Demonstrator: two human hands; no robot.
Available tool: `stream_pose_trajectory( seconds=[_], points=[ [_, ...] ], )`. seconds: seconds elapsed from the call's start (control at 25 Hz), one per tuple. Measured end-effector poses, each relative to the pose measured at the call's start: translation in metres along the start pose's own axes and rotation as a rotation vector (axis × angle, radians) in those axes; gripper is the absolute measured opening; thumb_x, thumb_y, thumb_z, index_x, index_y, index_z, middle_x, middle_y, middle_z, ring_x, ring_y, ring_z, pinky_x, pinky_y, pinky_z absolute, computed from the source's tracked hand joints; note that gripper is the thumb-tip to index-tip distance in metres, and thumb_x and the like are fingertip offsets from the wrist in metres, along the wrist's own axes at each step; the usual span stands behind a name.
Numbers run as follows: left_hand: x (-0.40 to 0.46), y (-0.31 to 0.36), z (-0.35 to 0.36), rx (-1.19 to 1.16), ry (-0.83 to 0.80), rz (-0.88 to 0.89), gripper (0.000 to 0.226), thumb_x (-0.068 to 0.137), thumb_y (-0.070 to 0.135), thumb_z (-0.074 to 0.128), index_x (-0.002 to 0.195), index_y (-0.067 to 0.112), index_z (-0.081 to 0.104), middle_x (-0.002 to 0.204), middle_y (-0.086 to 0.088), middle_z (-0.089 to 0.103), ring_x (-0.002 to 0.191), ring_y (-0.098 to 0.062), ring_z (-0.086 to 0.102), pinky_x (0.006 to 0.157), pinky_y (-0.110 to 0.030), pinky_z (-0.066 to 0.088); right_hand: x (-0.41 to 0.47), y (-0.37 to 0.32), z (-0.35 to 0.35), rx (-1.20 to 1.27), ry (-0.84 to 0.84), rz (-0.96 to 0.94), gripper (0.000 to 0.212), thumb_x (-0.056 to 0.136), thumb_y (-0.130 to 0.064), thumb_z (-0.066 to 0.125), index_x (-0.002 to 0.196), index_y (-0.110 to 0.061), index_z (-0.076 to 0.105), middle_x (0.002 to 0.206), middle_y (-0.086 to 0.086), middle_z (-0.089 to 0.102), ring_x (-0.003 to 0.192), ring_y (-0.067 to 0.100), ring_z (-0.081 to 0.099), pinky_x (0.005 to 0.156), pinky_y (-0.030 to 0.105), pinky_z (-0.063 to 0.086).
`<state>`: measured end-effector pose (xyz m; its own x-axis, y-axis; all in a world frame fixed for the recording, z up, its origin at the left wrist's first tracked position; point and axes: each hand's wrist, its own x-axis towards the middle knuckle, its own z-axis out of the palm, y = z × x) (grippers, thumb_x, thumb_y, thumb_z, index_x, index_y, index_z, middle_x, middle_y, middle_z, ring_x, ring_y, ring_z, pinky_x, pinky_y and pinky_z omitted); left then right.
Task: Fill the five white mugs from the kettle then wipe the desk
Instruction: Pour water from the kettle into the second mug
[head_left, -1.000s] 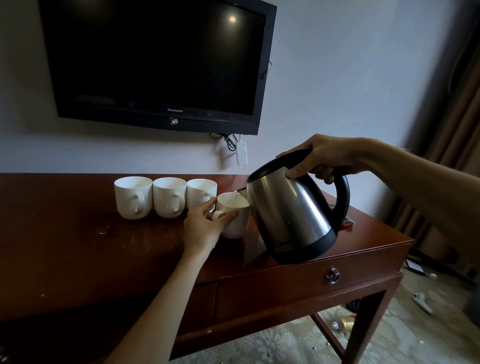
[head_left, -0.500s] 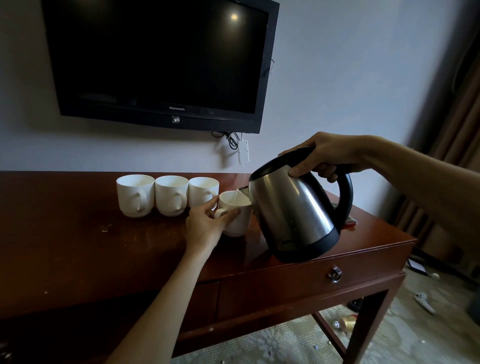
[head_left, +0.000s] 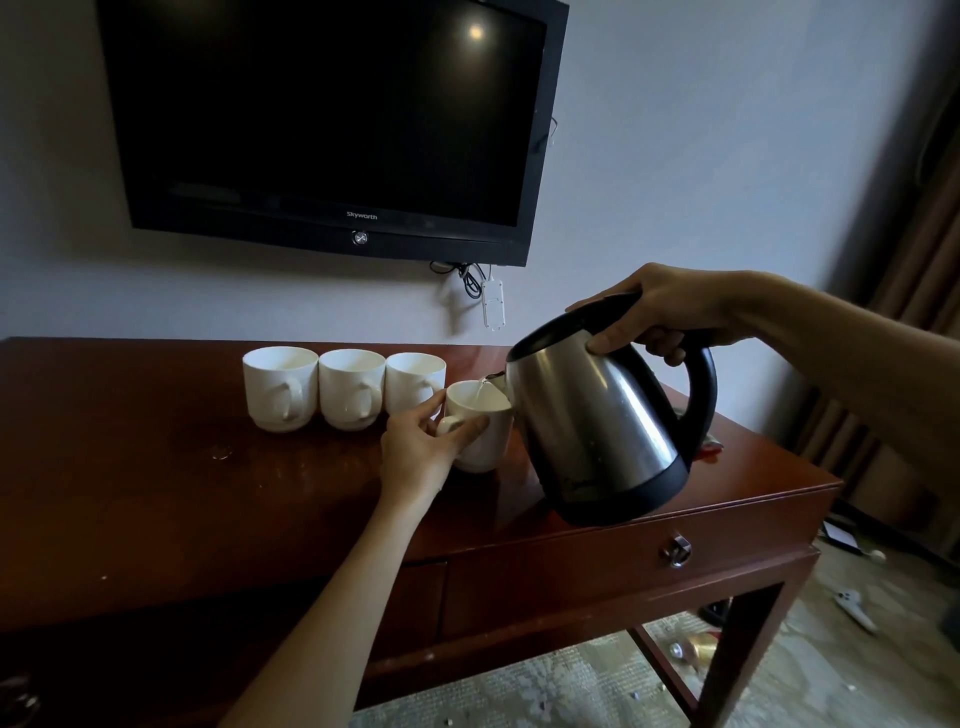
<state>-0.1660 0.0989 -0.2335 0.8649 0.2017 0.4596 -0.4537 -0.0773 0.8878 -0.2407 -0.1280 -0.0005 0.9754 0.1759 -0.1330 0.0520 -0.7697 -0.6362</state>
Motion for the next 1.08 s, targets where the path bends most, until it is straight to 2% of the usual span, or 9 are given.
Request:
stream_pose_trajectory(
  seconds=[0.08, 0.28, 0.44, 0.52, 0.6, 0.64, 0.72, 0.8, 1.08],
  points=[
    [-0.001, 0.0011, 0.0, -0.003, 0.0, -0.008, 0.071, 0.07, 0.029, 0.093, 0.134, 0.013, 0.066, 0.038, 0.016, 0.043, 0.041, 0.0, 0.043, 0.053, -0.012, 0.033, 0.0001, 0.0001, -0.0001, 0.0, 0.0, -0.004, 0.044, 0.079, -0.018, 0.082, 0.123, -0.013, 0.074, 0.055, -0.002, 0.023, 0.044, 0.012, 0.023, 0.043, 0.023, 0.03],
    [-0.0039, 0.0056, -0.0012, -0.009, -0.005, -0.008, 0.064, 0.072, 0.027, 0.093, 0.13, 0.012, 0.07, 0.037, 0.016, 0.038, 0.041, -0.002, 0.039, 0.053, -0.021, 0.03, -0.0004, -0.0018, 0.0008, -0.007, 0.012, -0.023, 0.057, 0.066, -0.022, 0.085, 0.122, -0.018, 0.076, 0.054, -0.001, 0.025, 0.043, 0.011, 0.025, 0.042, 0.023, 0.031],
    [-0.004, 0.0058, -0.0005, -0.026, -0.001, -0.017, 0.067, 0.071, 0.026, 0.093, 0.131, 0.009, 0.069, 0.043, 0.005, 0.044, 0.045, 0.004, 0.046, 0.052, -0.008, 0.036, -0.0017, -0.0026, 0.0016, -0.019, 0.026, -0.045, 0.061, 0.061, -0.025, 0.087, 0.121, -0.018, 0.077, 0.06, 0.004, 0.024, 0.045, 0.013, 0.025, 0.042, 0.022, 0.031],
    [-0.0044, 0.0064, -0.0008, -0.029, -0.004, -0.012, 0.069, 0.071, 0.026, 0.093, 0.132, 0.008, 0.068, 0.05, 0.01, 0.061, 0.044, 0.006, 0.045, 0.053, -0.006, 0.035, -0.0006, -0.0018, 0.0015, -0.022, 0.031, -0.036, 0.058, 0.063, -0.023, 0.087, 0.12, -0.018, 0.077, 0.06, 0.002, 0.023, 0.045, 0.012, 0.024, 0.043, 0.021, 0.03],
    [-0.0052, 0.0071, -0.0011, -0.048, 0.004, -0.021, 0.07, 0.07, 0.027, 0.094, 0.132, 0.009, 0.068, 0.077, 0.014, 0.073, 0.054, 0.009, 0.052, 0.063, -0.006, 0.04, 0.0009, -0.0006, 0.001, -0.026, 0.032, -0.025, 0.049, 0.072, -0.018, 0.085, 0.121, -0.016, 0.076, 0.057, 0.0, 0.022, 0.043, 0.012, 0.024, 0.042, 0.021, 0.029],
    [-0.0056, 0.0076, -0.0014, -0.061, 0.012, -0.03, 0.07, 0.069, 0.028, 0.095, 0.131, 0.01, 0.069, 0.071, 0.011, 0.075, 0.064, 0.008, 0.057, 0.071, -0.01, 0.046, 0.0017, 0.0, 0.0005, -0.026, 0.031, -0.02, 0.047, 0.075, -0.016, 0.084, 0.121, -0.016, 0.076, 0.056, -0.001, 0.022, 0.043, 0.011, 0.023, 0.042, 0.021, 0.03],
    [-0.0064, 0.0088, -0.0013, -0.068, 0.02, -0.038, 0.069, 0.068, 0.03, 0.095, 0.13, 0.011, 0.07, 0.077, 0.011, 0.065, 0.079, -0.004, 0.062, 0.081, -0.023, 0.052, 0.0028, 0.0007, -0.0003, -0.029, 0.028, -0.012, 0.045, 0.077, -0.016, 0.083, 0.121, -0.015, 0.076, 0.056, -0.001, 0.022, 0.043, 0.011, 0.023, 0.041, 0.022, 0.03],
    [-0.0057, 0.0093, -0.0006, -0.062, 0.02, -0.037, 0.069, 0.069, 0.028, 0.095, 0.13, 0.01, 0.07, 0.077, 0.015, 0.066, 0.083, -0.006, 0.063, 0.083, -0.024, 0.052, 0.0028, 0.0, -0.0007, -0.04, 0.02, -0.006, 0.043, 0.079, -0.016, 0.083, 0.121, -0.014, 0.075, 0.056, -0.001, 0.022, 0.042, 0.011, 0.024, 0.041, 0.022, 0.031],
    [-0.0048, 0.008, -0.0011, -0.027, 0.015, -0.031, 0.07, 0.069, 0.028, 0.095, 0.131, 0.01, 0.069, 0.073, 0.027, 0.057, 0.074, 0.005, 0.059, 0.073, -0.009, 0.049, 0.0031, -0.0005, -0.0012, -0.046, 0.011, -0.004, 0.037, 0.081, -0.014, 0.082, 0.117, -0.01, 0.076, 0.057, 0.001, 0.021, 0.042, 0.011, 0.024, 0.041, 0.022, 0.031]
  ],
)
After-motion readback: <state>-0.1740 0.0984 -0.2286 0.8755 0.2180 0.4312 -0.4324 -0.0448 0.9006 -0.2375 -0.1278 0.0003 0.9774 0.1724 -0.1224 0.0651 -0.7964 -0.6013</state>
